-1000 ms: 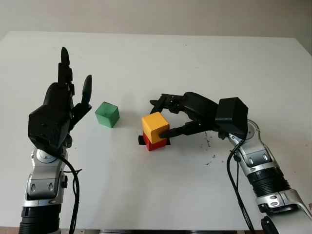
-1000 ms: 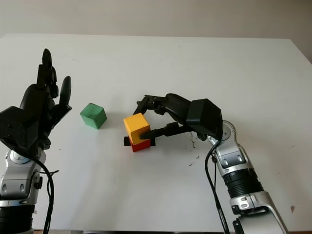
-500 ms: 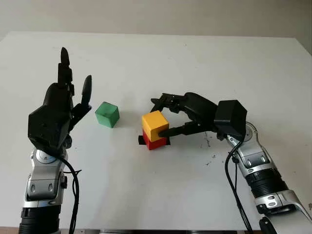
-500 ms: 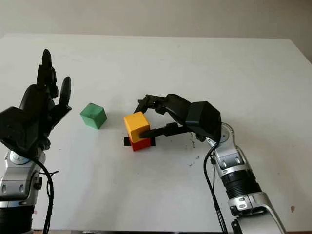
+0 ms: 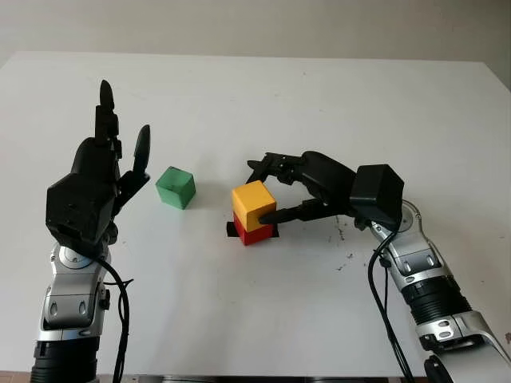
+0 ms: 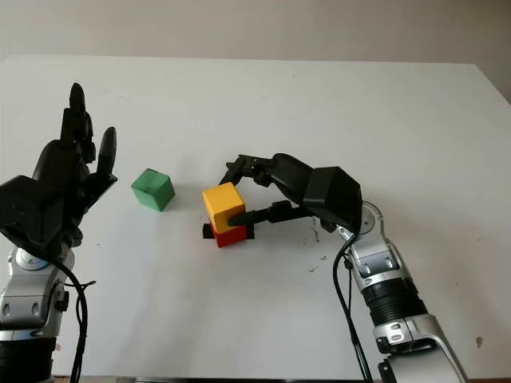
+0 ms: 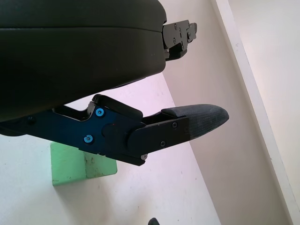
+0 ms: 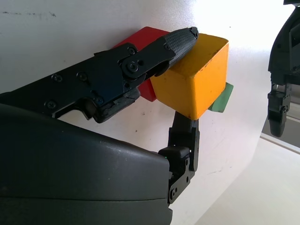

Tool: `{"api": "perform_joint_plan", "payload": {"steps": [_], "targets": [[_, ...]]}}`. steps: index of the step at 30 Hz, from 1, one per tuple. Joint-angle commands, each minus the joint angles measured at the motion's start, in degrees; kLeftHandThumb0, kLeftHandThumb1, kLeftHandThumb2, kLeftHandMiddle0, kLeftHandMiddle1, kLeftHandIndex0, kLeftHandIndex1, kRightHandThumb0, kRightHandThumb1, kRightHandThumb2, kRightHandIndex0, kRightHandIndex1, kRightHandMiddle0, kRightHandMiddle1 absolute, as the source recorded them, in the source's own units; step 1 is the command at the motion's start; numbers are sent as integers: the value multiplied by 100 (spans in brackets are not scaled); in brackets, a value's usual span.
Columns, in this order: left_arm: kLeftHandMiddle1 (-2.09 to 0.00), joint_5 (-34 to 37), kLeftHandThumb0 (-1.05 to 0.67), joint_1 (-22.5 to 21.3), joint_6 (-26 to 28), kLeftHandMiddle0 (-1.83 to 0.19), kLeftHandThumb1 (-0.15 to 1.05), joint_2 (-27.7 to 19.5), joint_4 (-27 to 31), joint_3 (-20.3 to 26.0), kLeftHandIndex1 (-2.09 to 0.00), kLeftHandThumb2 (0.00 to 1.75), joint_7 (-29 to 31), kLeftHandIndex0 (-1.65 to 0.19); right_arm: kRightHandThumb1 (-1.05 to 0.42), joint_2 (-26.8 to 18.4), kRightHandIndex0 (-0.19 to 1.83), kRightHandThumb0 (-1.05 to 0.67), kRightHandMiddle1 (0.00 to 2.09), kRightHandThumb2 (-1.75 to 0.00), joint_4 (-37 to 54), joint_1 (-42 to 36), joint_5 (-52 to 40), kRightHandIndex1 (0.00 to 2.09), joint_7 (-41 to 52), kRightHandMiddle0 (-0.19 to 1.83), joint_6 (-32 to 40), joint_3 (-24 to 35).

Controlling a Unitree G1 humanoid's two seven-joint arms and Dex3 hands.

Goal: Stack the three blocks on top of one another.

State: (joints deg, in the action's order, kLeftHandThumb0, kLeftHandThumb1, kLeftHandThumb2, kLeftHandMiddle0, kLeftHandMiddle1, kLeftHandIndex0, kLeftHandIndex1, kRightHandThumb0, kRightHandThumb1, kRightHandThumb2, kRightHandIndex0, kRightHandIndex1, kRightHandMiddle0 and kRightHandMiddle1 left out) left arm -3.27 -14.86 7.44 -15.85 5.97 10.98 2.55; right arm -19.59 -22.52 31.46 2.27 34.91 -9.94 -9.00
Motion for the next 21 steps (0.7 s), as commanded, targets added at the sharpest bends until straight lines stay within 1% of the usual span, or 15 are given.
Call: {"api": "perform_joint_plan", "payload": {"steps": [1,10,13,21], "targets": [[0,21,-66,32,3,19,105,-32,110,-4,0,64,14,19,-93,5,20,-56,123,-5,32,-67,12,5,-28,48,-11,13],[0,10,-66,31,12,19,105,-46,107,-12,0,65,20,19,-94,14,20,-57,122,-5,23,-68,17,5,-48,47,19,10],[0,1,-65,33,8,19,105,-48,105,-13,0,65,18,19,-93,25,20,-54,122,-5,15,-64,-19,5,-25,46,35,20],[0,11,-65,27,-26,19,105,-50,82,1,0,65,34,19,-94,11,19,-54,122,-6,34,-51,55,5,-101,46,36,1]]}}
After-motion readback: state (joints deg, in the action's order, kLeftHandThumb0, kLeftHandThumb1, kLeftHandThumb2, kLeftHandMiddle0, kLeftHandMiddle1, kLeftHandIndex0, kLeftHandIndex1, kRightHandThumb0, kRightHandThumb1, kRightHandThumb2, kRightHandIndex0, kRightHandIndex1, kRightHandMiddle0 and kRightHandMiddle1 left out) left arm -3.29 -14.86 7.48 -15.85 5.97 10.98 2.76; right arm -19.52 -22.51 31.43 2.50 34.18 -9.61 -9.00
